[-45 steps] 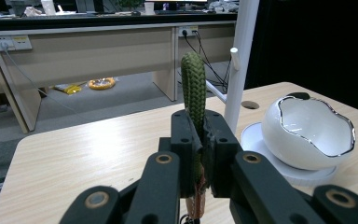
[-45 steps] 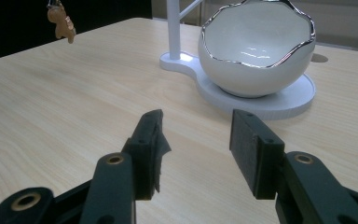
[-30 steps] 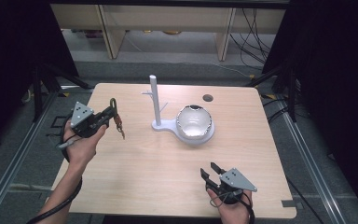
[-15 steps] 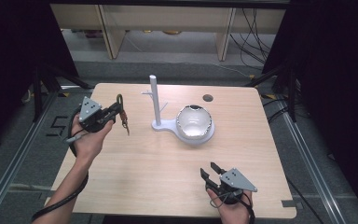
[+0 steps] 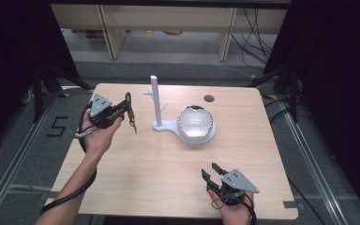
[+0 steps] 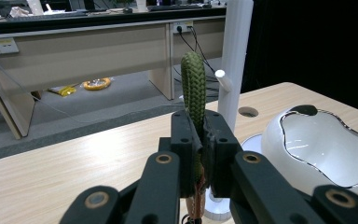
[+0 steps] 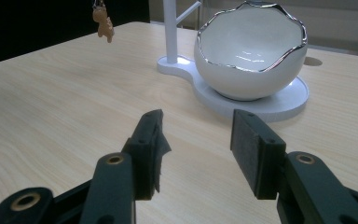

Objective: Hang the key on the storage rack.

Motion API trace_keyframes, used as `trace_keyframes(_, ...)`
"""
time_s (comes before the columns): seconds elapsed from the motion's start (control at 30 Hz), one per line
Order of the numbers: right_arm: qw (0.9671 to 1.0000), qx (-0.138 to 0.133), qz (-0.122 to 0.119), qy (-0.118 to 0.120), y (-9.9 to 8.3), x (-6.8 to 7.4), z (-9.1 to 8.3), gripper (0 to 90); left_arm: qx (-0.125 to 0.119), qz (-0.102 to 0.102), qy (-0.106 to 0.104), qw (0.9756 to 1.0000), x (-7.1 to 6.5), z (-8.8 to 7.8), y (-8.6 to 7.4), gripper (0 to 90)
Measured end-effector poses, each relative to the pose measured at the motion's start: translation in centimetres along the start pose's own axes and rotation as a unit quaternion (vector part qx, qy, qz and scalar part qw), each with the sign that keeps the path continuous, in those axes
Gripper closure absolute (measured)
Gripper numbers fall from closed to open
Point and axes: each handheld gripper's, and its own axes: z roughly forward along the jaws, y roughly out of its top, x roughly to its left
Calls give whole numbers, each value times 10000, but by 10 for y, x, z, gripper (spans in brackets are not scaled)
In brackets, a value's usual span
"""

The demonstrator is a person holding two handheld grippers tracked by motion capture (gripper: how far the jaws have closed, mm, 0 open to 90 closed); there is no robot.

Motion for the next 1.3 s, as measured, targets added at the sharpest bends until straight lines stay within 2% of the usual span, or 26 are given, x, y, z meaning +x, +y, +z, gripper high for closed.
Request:
trace_keyframes(0.47,9999,9,106,14,-1,1,0,545,117,71,-32,9999,-8,21,3,832)
trace_keyframes(0.53,10000,-15,-18,-40,-1,-1,1,545,125,85,-29,9999,-8,23,3,832)
trace_keyframes(0.63,9999,-72,69,48,-1,-1,2,545,155,83,-30,9998,-9,26,3,832)
trace_keyframes(0.83,10000,-93,-21,-13,-1,-2,2,544,190,111,-5,9998,-10,32,5,832)
trace_keyframes(1.07,10000,2,41,12,-1,-1,1,542,195,189,12,9996,-14,38,7,832)
trace_keyframes(1.1,10000,-72,3,29,-2,-2,2,542,189,183,8,9997,-15,39,7,832)
trace_keyframes(1.13,10000,21,19,-30,-1,-2,0,542,203,204,5,9996,-15,39,8,832)
trace_keyframes(1.17,10000,-49,39,-5,-2,-2,2,542,203,225,7,9995,-16,40,8,832)
trace_keyframes(1.2,9999,-31,-89,-71,-1,-4,0,542,202,240,0,9995,-17,41,8,831)
trace_keyframes(1.27,10000,-25,-15,-21,-1,-3,0,541,197,251,4,9995,-19,43,8,831)
trace_keyframes(1.3,9999,-79,-73,-35,-2,-4,1,541,214,265,13,9994,-20,43,9,831)
